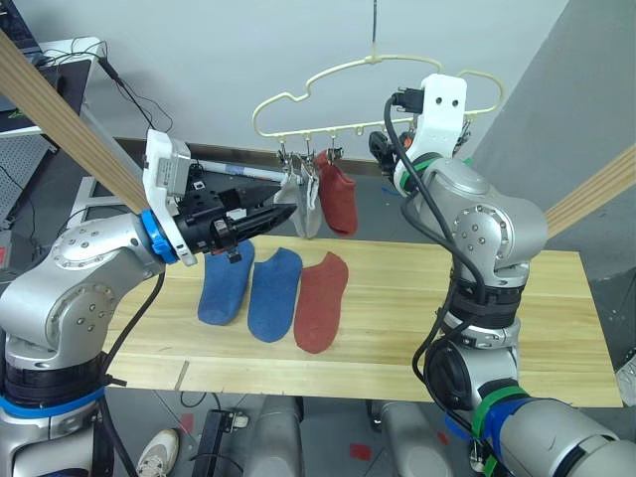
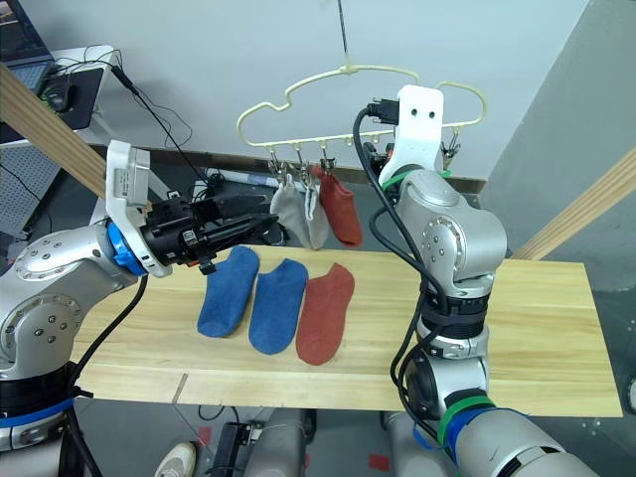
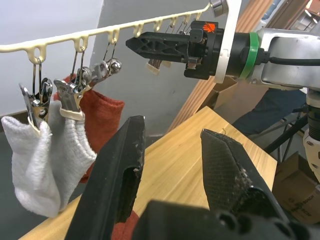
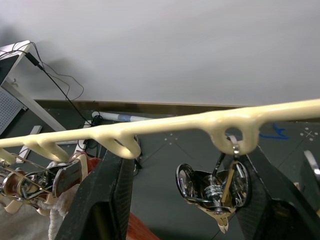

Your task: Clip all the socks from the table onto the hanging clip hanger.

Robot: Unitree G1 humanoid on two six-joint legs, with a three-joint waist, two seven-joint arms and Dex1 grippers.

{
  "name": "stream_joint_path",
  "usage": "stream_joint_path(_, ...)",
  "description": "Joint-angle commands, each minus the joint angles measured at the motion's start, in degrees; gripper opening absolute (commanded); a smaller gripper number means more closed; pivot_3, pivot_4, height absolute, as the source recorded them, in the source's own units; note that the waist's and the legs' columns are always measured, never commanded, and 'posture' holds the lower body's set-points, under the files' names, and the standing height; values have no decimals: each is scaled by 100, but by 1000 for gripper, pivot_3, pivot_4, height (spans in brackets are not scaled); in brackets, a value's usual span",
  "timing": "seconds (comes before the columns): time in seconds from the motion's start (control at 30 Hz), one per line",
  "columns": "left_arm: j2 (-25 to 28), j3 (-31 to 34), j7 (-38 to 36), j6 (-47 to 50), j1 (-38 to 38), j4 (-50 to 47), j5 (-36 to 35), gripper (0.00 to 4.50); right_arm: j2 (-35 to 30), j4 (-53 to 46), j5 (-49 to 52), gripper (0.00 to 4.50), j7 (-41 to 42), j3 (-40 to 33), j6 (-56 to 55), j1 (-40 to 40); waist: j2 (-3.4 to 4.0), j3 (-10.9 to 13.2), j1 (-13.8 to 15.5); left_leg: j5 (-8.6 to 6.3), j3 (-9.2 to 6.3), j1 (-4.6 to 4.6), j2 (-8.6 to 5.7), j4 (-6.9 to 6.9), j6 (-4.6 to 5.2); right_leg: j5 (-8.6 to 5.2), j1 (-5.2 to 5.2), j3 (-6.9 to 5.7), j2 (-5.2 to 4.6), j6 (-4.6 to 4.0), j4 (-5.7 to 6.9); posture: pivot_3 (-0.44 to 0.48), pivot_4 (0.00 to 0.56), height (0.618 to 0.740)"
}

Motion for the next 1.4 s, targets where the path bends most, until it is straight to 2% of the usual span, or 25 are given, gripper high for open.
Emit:
stream_joint_path(0.03, 9, 63, -39, -111, -7, -85, 9, 2071, -1, -295, 22, 2243, -19, 10, -67, -87, 0, 0, 0, 0, 0, 0, 0, 0, 0, 1, 0, 0, 0, -1, 0, 60, 361, 740)
stream_joint_path(0.1, 15, 66, -41, -115, -8, -82, 12, 2071, -3, -275, 8, 1779, -27, 12, -79, -95, 0, 0, 0, 0, 0, 0, 0, 0, 0, 1, 0, 0, 0, -2, 0, 61, 359, 740)
stream_joint_path(0.2, 24, 71, -44, -115, -8, -85, 16, 2071, -6, -254, -9, 730, -41, 10, -92, -105, 0, 0, 0, 0, 0, 0, 0, 0, 0, 1, 0, 0, 0, -2, 0, 61, 357, 740)
stream_joint_path(0.3, 27, 71, -43, -110, -21, -81, 16, 2071, -8, -235, -17, 113, -50, 9, -109, -113, 0, 0, 0, 0, 0, 0, 0, 0, 0, 1, 0, 0, 0, -2, 0, 60, 356, 740)
stream_joint_path(0.33, 27, 69, -44, -110, -24, -78, 18, 2071, -7, -230, -17, 55, -52, 9, -114, -115, 0, 0, 0, 0, 0, 0, 0, 0, 0, 1, 0, 0, 0, -2, 0, 59, 356, 740)
stream_joint_path(0.87, 4, -358, 392, 471, 283, -352, 155, 2071, -57, -219, -8, 55, -106, -4, -194, -150, 0, 0, -3, 0, 0, 0, 0, 0, 0, 4, 0, 0, 0, -6, 1, 48, 360, 740)
stream_joint_path(0.97, -78, -558, 595, 626, 602, -554, 206, 2574, -59, -219, -5, 55, -110, -2, -205, -152, 0, 0, -8, 0, 0, -1, 0, 1, 0, 4, 0, 0, -1, -6, 1, 45, 361, 740)
stream_joint_path(1.17, -214, -1035, 1050, 638, 1150, -789, 717, 4339, -57, -210, 9, 55, -107, -3, -232, -153, 0, 0, -2, 0, -1, -1, 0, 1, 0, 6, 0, 0, -2, -10, 2, 46, 361, 740)
stream_joint_path(1.2, -234, -1140, 1194, 620, 1218, -798, 912, 4460, -55, -206, 14, 55, -105, -6, -236, -156, 0, 0, -2, 0, -1, -1, 0, 2, 0, 6, -1, 0, -2, -9, 3, 45, 364, 740)
stream_joint_path(1.4, -447, -1638, 1337, 248, 1444, -652, 1608, 4460, -37, -198, 30, 55, -103, -7, -254, -173, 0, 0, -1, 0, 1, -1, -1, 3, 0, 4, 0, 2, -2, -6, 3, 45, 365, 740)
